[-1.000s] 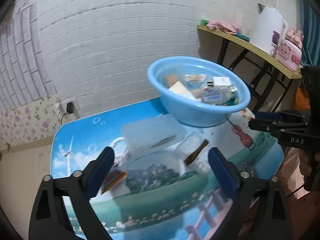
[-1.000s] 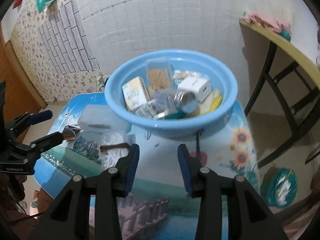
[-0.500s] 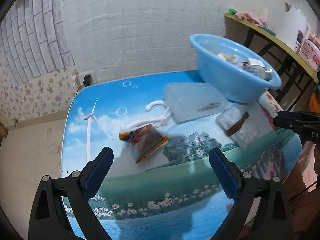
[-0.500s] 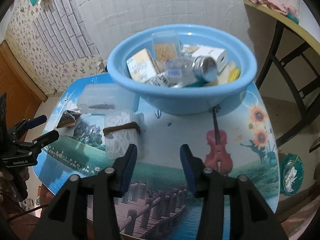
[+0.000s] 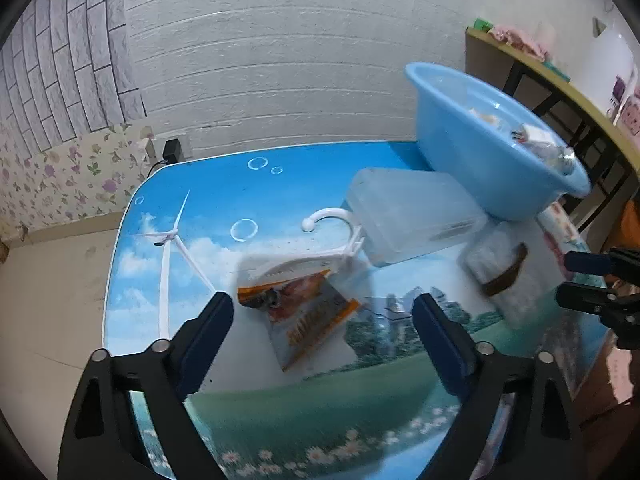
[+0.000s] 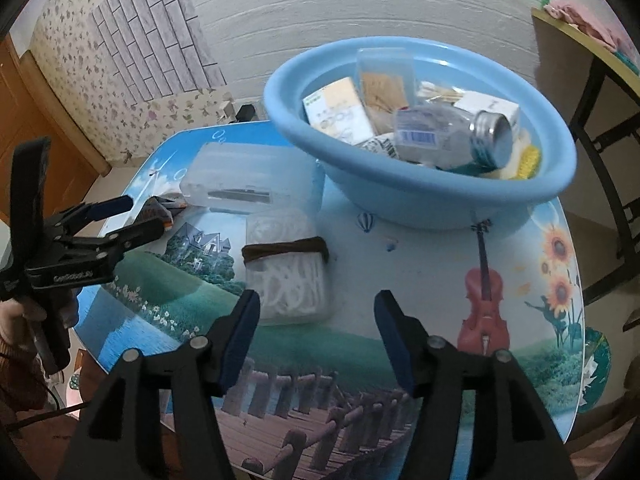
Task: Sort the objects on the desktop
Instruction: 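Move the left tool to the orange snack packet while the right tool approaches the white coil box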
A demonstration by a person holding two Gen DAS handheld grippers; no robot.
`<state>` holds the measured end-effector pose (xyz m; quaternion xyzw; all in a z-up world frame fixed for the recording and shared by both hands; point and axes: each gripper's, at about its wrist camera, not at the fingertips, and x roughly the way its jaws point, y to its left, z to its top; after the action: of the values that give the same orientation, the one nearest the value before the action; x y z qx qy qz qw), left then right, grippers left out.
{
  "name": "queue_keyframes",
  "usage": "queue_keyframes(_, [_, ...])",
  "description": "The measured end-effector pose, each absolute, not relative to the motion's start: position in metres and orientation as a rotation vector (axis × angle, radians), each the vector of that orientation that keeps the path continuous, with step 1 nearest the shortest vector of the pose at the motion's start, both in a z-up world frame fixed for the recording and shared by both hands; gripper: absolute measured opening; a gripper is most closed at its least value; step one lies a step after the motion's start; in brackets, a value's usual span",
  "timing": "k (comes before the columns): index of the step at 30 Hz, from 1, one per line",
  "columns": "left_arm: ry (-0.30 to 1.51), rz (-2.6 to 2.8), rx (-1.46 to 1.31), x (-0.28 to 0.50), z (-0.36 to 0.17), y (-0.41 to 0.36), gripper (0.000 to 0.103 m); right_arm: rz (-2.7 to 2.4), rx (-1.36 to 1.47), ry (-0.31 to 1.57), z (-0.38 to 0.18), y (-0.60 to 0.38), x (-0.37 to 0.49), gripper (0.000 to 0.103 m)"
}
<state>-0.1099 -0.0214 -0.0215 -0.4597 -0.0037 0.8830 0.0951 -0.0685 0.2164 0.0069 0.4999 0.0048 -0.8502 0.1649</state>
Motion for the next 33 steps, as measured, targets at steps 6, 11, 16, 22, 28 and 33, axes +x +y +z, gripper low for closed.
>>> queue_keyframes(6, [-0.011, 2.620, -1.387, -0.117, -0.031, -0.025, 0.069, -2.399, 1.452, 0.041, 0.000, 0.209, -0.072, 0.060])
queue_keyframes(11, [-0.009, 2.638, -1.359, -0.115, -0.029, -0.032, 0.044, -2.377, 1.468, 0.070, -0.005, 0.199, -0.076, 0.060])
queue_keyframes(16, [0.002, 2.632, -1.343, -0.113, -0.027, -0.034, 0.040, -2.360, 1.483, 0.086, -0.011, 0.191, -0.080, 0.060])
queue_keyframes(22, [-0.015, 2.631, -1.330, -0.105, -0.022, -0.036, 0.035, -2.356, 1.490, 0.052, -0.018, 0.190, -0.086, 0.060])
queue_keyframes(28, [-0.016, 2.619, -1.336, -0.094, -0.023, -0.035, 0.034, -2.350, 1.470, 0.035, -0.017, 0.191, -0.083, 0.052])
queue_keyframes(33, [-0.006, 2.624, -1.363, -0.092, -0.026, -0.032, 0.034, -2.365, 1.455, 0.032, -0.015, 0.197, -0.077, 0.051])
